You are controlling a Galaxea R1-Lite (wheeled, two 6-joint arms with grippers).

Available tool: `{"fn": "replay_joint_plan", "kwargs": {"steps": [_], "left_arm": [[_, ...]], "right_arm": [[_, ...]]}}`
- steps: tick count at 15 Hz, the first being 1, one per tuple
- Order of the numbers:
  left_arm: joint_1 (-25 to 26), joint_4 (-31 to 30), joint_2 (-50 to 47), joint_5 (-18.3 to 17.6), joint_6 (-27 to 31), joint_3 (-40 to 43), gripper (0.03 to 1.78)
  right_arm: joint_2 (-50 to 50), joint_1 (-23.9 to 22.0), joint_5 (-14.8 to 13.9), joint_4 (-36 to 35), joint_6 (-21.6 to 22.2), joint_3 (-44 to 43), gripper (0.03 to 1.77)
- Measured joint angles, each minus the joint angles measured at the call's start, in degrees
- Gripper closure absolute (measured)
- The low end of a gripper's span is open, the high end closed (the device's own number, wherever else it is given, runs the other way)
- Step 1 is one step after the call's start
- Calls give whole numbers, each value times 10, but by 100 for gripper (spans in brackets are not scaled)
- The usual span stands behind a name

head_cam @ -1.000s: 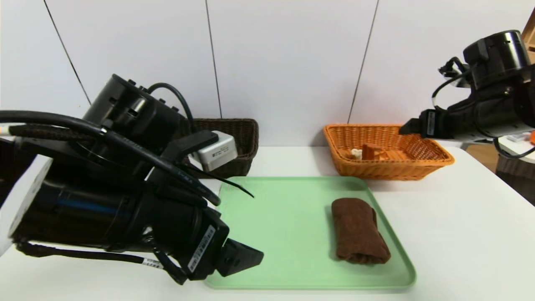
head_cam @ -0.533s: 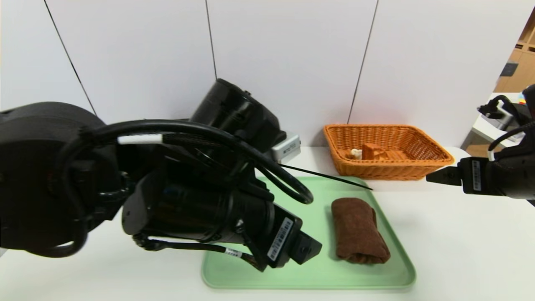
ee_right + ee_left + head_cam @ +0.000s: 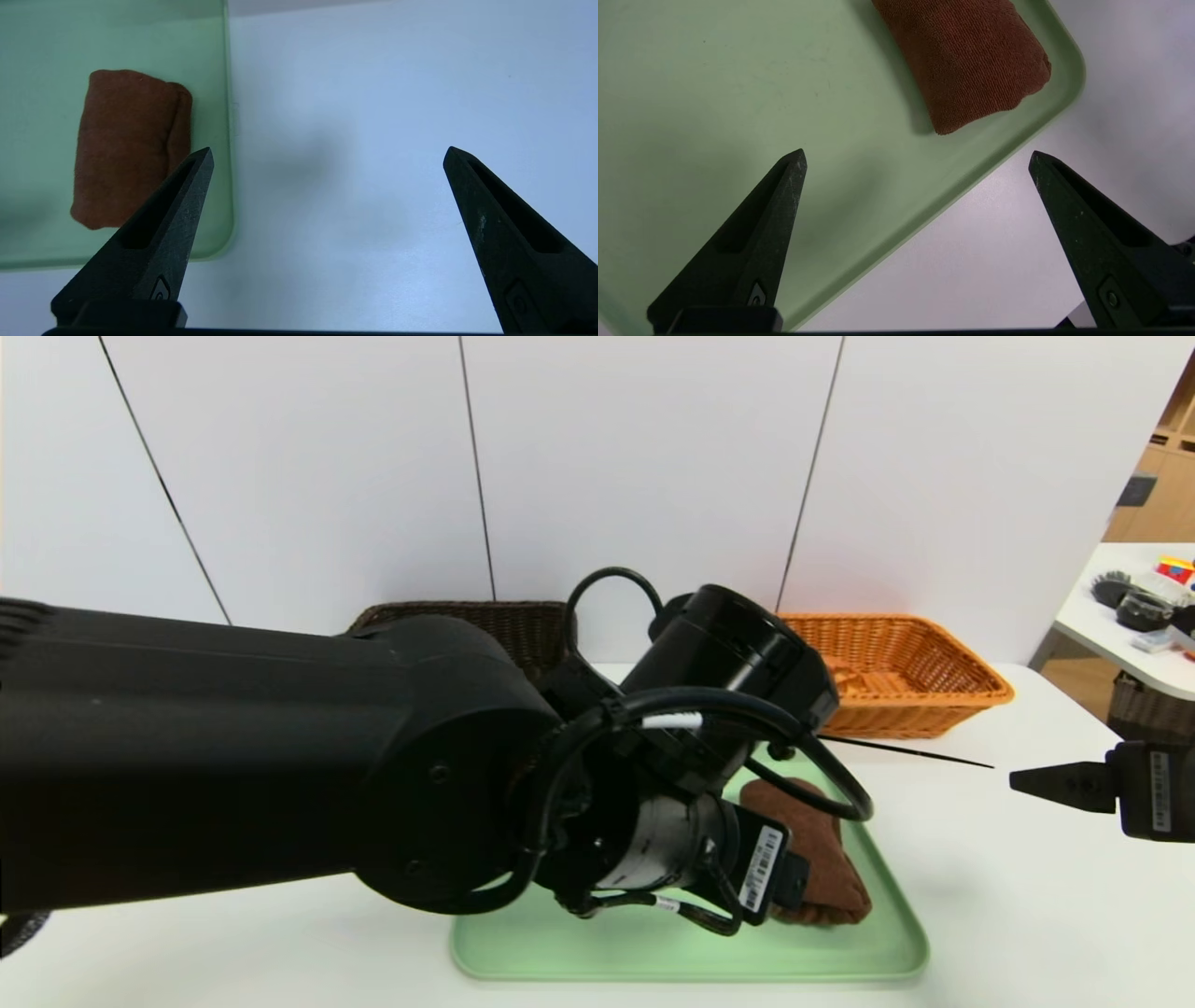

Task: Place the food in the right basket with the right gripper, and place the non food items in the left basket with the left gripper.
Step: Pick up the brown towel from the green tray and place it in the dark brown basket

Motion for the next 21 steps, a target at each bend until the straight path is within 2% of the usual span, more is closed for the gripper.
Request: {"fn": "replay_joint_plan", "kwargs": {"steps": [4,6,11,13,19,21], "left_arm": [[-20,17,59,72,-55,-59,12],[-26,26,80,80,-69,-85,12],[-32,50,126,84,-110,-175,12],[-36,67,149,96,-120,-220,12],[-43,25,197,108,-122,-239,12],[-43,11,212,133,-118,-240,12]], "right_arm": [[-31,2,65,33,-11,12,11],[-43,2,93,49,-16,15,11],[-63,-3,94,49,-16,28,11],[-66,-4,94,49,-16,30,11],[-74,-5,94,49,-16,37,11],[-77,-5,94,49,-16,41,11]]}}
